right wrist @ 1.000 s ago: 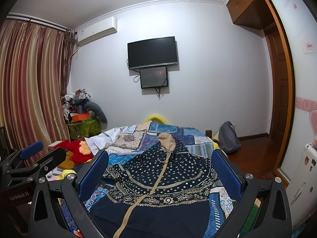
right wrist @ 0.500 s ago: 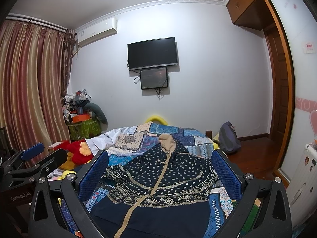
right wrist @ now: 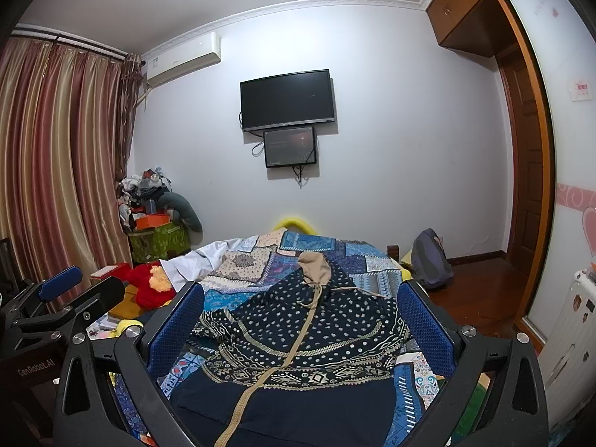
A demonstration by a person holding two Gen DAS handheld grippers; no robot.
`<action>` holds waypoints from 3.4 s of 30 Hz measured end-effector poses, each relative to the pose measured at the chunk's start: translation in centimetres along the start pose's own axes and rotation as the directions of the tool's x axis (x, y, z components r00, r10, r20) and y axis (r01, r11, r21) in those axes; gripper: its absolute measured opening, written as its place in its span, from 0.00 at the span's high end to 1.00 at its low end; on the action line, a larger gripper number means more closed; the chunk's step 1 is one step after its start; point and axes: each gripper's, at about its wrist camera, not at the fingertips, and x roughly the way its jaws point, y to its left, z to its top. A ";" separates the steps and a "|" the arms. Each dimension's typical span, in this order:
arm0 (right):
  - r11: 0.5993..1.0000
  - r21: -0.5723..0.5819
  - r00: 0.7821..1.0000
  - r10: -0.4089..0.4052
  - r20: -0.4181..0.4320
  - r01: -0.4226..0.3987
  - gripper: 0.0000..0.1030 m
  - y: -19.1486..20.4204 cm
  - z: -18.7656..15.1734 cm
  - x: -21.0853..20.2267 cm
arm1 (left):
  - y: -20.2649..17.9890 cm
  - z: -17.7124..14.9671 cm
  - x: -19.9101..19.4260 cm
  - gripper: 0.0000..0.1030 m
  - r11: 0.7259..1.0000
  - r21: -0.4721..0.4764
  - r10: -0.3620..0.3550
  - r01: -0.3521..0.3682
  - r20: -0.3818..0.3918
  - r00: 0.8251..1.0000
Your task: Fold large clothes
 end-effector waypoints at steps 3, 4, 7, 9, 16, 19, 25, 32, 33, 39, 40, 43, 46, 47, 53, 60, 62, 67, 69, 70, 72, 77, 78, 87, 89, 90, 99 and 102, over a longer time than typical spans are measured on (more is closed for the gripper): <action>1.000 -0.001 1.000 0.000 -0.001 0.000 0.00 0.0 -0.1 0.0 | 0.0 0.0 0.0 0.00 1.000 0.001 0.001 -0.001 0.000 1.000; 1.000 0.000 1.000 0.000 -0.002 0.000 0.00 0.0 -0.1 0.1 | 0.0 -0.1 0.0 0.00 1.000 0.002 0.003 -0.003 0.002 1.000; 1.000 0.002 1.000 0.000 -0.016 0.000 0.00 -0.1 -0.2 0.9 | 0.1 0.1 0.5 0.00 0.999 0.011 0.032 -0.033 0.004 0.999; 1.000 0.003 1.000 -0.001 -0.032 0.001 0.00 -0.2 -0.2 1.8 | 0.4 0.3 1.1 0.00 0.999 0.018 0.050 -0.050 0.000 0.999; 1.000 -0.017 0.998 -0.022 -0.062 0.021 0.00 -0.3 -0.1 6.2 | 2.6 1.4 5.0 0.00 0.997 0.009 0.076 -0.075 -0.049 0.996; 0.999 -0.041 0.997 -0.033 -0.072 0.030 0.00 -0.2 0.1 8.9 | 4.4 1.8 7.4 0.00 0.995 -0.019 0.098 -0.100 -0.081 0.992; 0.998 -0.060 0.992 -0.044 -0.118 0.037 0.00 -0.7 -0.1 15.6 | 9.2 1.2 14.0 0.00 0.988 -0.062 0.127 -0.143 -0.208 0.970; 0.998 -0.048 0.972 -0.040 -0.230 0.029 0.00 -2.1 -1.8 24.7 | 16.9 -2.0 20.8 0.00 0.957 -0.061 0.250 -0.285 -0.329 0.911; 0.998 -0.058 0.968 -0.043 -0.248 0.030 0.00 -2.2 -2.2 25.9 | 17.8 -2.5 21.7 0.00 0.950 -0.044 0.276 -0.309 -0.345 0.897; 0.995 -0.096 0.930 -0.060 -0.362 0.027 0.00 -2.7 -4.6 33.2 | 25.0 -6.6 27.0 0.00 0.920 -0.079 0.293 -0.384 -0.513 0.807; 0.994 -0.103 0.923 -0.060 -0.379 0.022 0.00 -2.7 -5.0 34.2 | 25.9 -7.4 27.7 0.00 0.916 -0.094 0.282 -0.389 -0.537 0.795; 0.992 -0.127 0.898 -0.059 -0.436 0.003 0.00 -2.8 -6.3 37.1 | 28.7 -10.1 29.2 0.06 0.898 -0.125 0.261 -0.423 -0.622 0.738; 0.989 -0.146 0.867 -0.044 -0.497 -0.033 0.00 -2.7 -7.8 39.7 | 30.5 -12.8 30.6 0.15 0.876 -0.154 0.227 -0.457 -0.704 0.673; 0.987 -0.152 0.857 -0.038 -0.514 -0.047 0.00 -2.6 -8.3 40.6 | 31.2 -13.8 31.1 0.20 0.869 -0.182 0.195 -0.460 -0.728 0.657; 0.978 -0.182 0.830 -0.017 -0.557 -0.103 0.00 -1.8 -10.2 43.1 | 33.1 -16.0 32.6 0.27 0.839 -0.301 0.096 -0.454 -0.739 0.667; 0.972 -0.184 0.826 0.017 -0.564 -0.145 0.00 -1.0 -10.9 43.4 | 35.5 -16.3 35.9 0.53 0.800 -0.320 0.105 -0.508 -0.758 0.644; 0.972 -0.178 0.826 0.026 -0.563 -0.152 0.00 -1.0 -10.9 43.4 | 36.0 -16.1 36.4 0.70 0.791 -0.286 0.153 -0.541 -0.763 0.628; 0.975 -0.165 0.826 0.032 -0.563 -0.151 0.00 -1.5 -10.8 43.2 | 35.7 -14.7 37.6 0.91 0.805 -0.139 0.292 -0.577 -0.755 0.588; 0.976 -0.161 0.826 0.031 -0.562 -0.146 0.00 -1.8 -10.6 43.1 | 34.5 -13.2 37.8 0.93 0.818 -0.061 0.358 -0.573 -0.725 0.589; 0.977 -0.160 0.828 0.030 -0.560 -0.143 0.00 -2.0 -10.5 43.0 | 33.6 -12.0 37.7 0.94 0.825 -0.021 0.392 -0.565 -0.699 0.598; 0.978 -0.159 0.831 0.025 -0.555 -0.136 0.00 -2.4 -10.2 42.6 | 32.2 -10.1 37.7 0.95 0.843 0.013 0.413 -0.538 -0.656 0.631; 0.980 -0.156 0.845 0.017 -0.535 -0.119 0.00 -3.3 -9.1 41.6 | 26.1 -4.5 37.8 0.97 0.908 0.073 0.385 -0.414 -0.537 0.751; 0.981 -0.153 0.848 0.019 -0.530 -0.117 0.00 -3.5 -8.8 41.3 | 24.7 -3.7 38.0 0.97 0.919 0.084 0.371 -0.386 -0.520 0.770; 0.984 -0.152 0.865 0.006 -0.501 -0.095 0.00 -5.7 -7.0 38.7 | 11.2 -6.0 43.9 0.97 0.989 0.146 0.105 -0.017 -0.622 0.776; 0.985 -0.146 0.863 0.002 -0.505 -0.087 0.00 -6.4 -6.9 38.1 | 9.3 -8.8 45.2 0.97 0.992 0.125 0.062 0.034 -0.686 0.725; 0.986 -0.142 0.862 0.001 -0.508 -0.085 0.00 -6.7 -6.9 37.9 | 8.5 -10.5 45.8 0.97 0.993 0.095 0.027 0.063 -0.728 0.685; 0.991 -0.112 0.828 0.000 -0.561 -0.076 0.00 -9.0 -7.8 37.6 | 6.9 -16.3 45.9 0.75 0.994 -0.013 -0.069 0.104 -0.831 0.552; 0.989 -0.121 0.822 -0.001 -0.570 -0.082 0.00 -8.7 -8.2 38.1 | 8.8 -14.7 44.5 0.47 0.994 -0.055 -0.098 0.092 -0.809 0.579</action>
